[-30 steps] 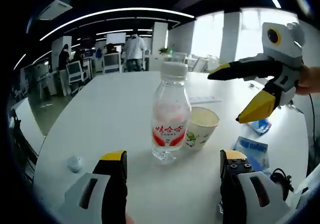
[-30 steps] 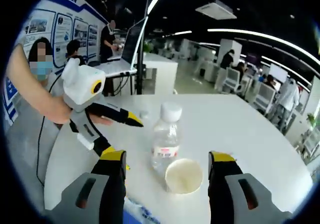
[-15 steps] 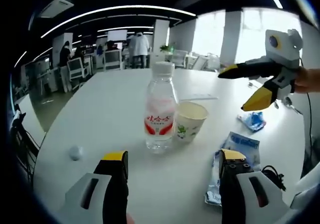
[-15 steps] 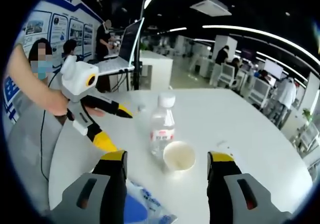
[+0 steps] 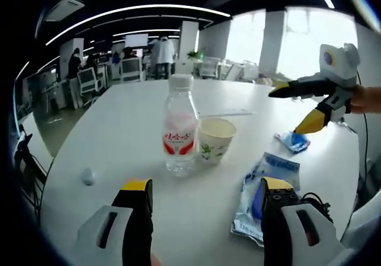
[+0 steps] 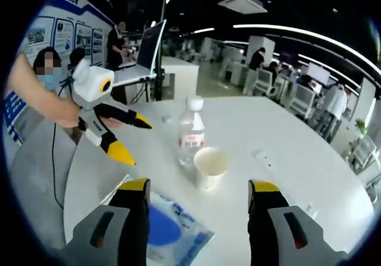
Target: Arrange the tabletop items into an orderly group along one side of the table until the central work area is clear of visible clutter.
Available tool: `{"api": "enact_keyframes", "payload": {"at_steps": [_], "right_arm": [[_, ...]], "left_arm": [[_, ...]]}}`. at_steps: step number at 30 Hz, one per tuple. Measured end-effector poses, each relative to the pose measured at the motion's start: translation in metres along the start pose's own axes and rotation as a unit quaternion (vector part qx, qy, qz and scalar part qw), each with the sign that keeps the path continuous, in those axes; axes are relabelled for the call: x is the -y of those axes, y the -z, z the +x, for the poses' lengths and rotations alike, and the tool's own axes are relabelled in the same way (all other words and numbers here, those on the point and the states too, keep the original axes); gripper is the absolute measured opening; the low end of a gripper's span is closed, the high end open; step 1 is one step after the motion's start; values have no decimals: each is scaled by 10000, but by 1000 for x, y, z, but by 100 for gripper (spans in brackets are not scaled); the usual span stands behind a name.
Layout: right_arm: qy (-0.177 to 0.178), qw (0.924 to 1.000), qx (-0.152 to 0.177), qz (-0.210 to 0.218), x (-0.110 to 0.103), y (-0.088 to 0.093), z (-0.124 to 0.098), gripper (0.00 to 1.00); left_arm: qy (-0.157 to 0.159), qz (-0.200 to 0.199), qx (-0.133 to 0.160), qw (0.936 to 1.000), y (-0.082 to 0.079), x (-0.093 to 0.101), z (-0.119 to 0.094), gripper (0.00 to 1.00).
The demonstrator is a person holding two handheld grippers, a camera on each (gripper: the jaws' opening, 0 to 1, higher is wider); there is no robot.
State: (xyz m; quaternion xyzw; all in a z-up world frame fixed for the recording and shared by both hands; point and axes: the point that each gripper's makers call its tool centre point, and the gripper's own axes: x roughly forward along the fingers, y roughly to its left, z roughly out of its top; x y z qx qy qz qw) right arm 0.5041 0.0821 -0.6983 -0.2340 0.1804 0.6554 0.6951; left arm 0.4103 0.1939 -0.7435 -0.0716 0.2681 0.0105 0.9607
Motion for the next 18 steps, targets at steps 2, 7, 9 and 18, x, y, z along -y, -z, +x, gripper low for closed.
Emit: {"api": "enact_keyframes", "payload": {"at_steps": [2, 7, 9, 18], "right_arm": [[22, 10000, -9, 53, 0, 3, -2, 64], [85, 9997, -128, 208, -2, 21, -12, 64], [102, 9995, -132, 256, -3, 25, -16, 64], [137, 9988, -216, 418, -3, 39, -22, 63]], "left_arm": [[39, 14, -76, 10000, 7, 4, -1, 70], [35, -48, -168, 9998, 17, 8, -4, 69], [40, 29, -278, 9996, 21, 10, -4, 69], [114, 16, -385, 9992, 27, 19, -4, 69]]}}
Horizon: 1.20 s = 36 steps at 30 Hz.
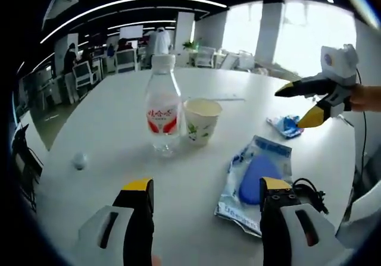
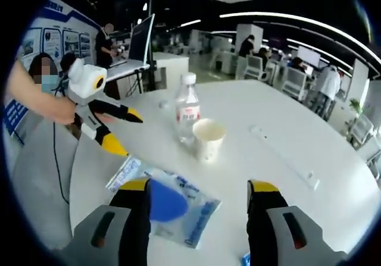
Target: Arrange the tabletop items into an orderly group along one side of the table until the central work area is clear of visible clutter.
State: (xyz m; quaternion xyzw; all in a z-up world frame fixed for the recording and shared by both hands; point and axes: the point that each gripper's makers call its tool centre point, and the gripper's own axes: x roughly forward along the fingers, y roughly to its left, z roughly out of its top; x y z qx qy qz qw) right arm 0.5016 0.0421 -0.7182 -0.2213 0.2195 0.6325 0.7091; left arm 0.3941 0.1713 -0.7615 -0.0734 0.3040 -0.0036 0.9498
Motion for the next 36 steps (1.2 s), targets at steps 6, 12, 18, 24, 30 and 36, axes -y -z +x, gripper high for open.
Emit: {"api": "enact_keyframes", "payload": {"at_steps": [6, 12, 18, 24, 30, 36], "right_arm": [[1, 9999, -82, 96, 1, 12, 0, 61], [5, 9995, -185, 243, 0, 27, -1, 56], [-19, 9990, -290, 333, 0, 38, -1, 56], [-10, 9982, -413, 429, 1, 51, 1, 55], [-52, 9972, -517, 541, -1, 64, 0, 49], [-51, 9953, -604, 752, 1, 76, 0, 47]], "left_arm": [[13, -48, -201, 9998, 21, 4, 2, 68], [12, -133, -297, 9995, 30, 7, 1, 67], [0, -195, -349, 9992, 36, 11, 2, 67], [35, -290, -447, 9986, 50, 20, 4, 66], [65, -489, -550, 9973, 59, 26, 5, 64], [55, -679, -618, 9958, 64, 28, 4, 59]]}}
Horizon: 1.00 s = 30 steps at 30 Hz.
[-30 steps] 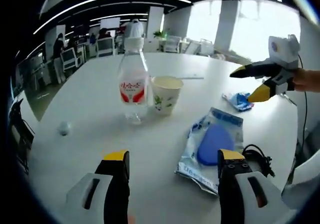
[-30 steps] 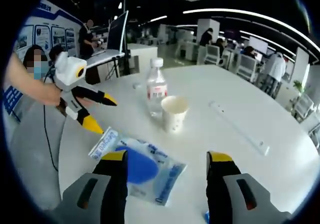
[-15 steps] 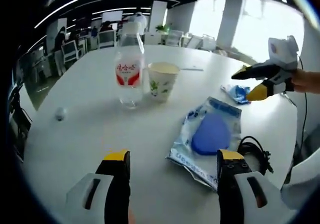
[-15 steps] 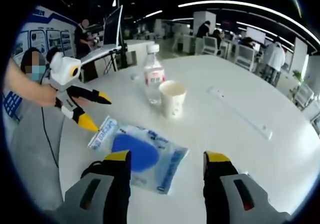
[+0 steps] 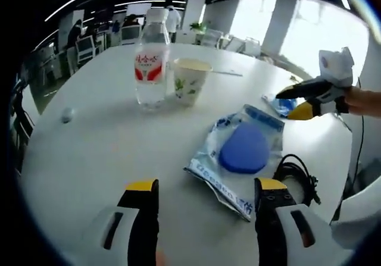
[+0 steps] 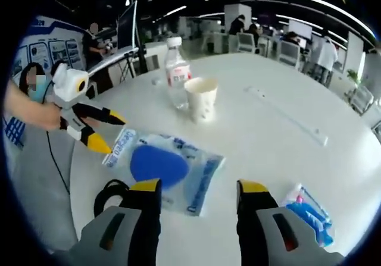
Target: Arrange the tabletop items into an orderly group along one side of the table until the central work area is clear of visible clutter.
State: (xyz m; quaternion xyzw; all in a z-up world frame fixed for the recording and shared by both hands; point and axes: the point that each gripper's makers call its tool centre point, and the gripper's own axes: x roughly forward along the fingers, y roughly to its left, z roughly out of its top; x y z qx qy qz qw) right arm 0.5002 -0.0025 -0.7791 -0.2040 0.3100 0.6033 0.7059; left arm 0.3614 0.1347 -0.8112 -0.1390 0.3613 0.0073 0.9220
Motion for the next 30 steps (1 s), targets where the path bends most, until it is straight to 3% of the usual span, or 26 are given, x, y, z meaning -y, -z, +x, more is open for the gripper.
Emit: {"api": "enact_keyframes", "payload": {"at_steps": [4, 14, 19, 22, 27, 30], "right_arm": [[-70, 9999, -92, 61, -1, 8, 3, 45], [-168, 9996, -204, 117, -5, 20, 7, 40], [-176, 9977, -325, 562, -2, 28, 11, 39], [-161, 9974, -367, 591, -1, 32, 14, 38], [-268, 9960, -458, 725, -5, 37, 13, 26], [-266, 9952, -485, 806, -4, 41, 14, 23]], "left_arm": [[92, -505, 3, 9987, 4, 5, -1, 54], [157, -613, -73, 9980, 10, 11, -3, 45], [186, -800, -91, 9966, 12, 15, -2, 45], [231, -930, -159, 9953, 15, 19, -1, 42], [271, -992, -280, 9943, 23, 22, 0, 38], [314, -1118, -241, 9929, 23, 23, 1, 36]]}}
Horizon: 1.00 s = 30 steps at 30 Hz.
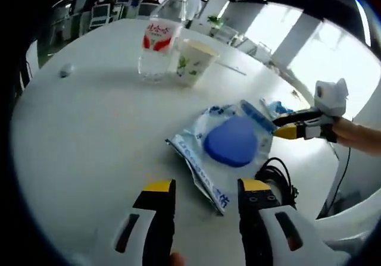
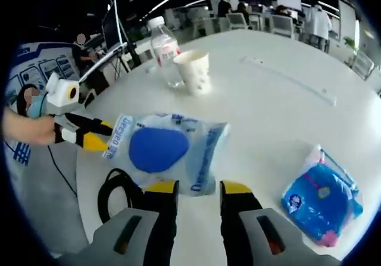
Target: Arrange the tabletop items into an orderly group along one side of the table until the central work area is clear of visible clutter.
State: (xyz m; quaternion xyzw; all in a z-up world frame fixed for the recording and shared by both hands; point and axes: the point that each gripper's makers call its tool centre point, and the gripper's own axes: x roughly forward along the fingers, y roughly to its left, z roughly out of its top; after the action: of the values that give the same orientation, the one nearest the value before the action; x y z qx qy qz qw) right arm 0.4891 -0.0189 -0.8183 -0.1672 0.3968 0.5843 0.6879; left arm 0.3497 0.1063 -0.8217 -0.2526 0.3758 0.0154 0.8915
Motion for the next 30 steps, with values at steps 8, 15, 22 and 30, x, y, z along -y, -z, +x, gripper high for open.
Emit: {"api": "enact_keyframes", "payload": {"at_steps": [8, 15, 22, 30], "right_arm": [[28, 9999, 14, 139, 3, 0, 0, 11], [-21, 9997, -41, 250, -2, 5, 1, 0], [84, 9998, 66, 147, -4, 5, -3, 0], [281, 9988, 363, 195, 1, -1, -15, 0]], "left_arm": [[-42, 129, -137, 9998, 6, -1, 3, 21], [-67, 266, -181, 9995, 7, -2, 4, 1], [-202, 568, -146, 9981, -8, -5, 5, 0], [-288, 1141, -100, 9930, -30, -2, 9, 0]]}}
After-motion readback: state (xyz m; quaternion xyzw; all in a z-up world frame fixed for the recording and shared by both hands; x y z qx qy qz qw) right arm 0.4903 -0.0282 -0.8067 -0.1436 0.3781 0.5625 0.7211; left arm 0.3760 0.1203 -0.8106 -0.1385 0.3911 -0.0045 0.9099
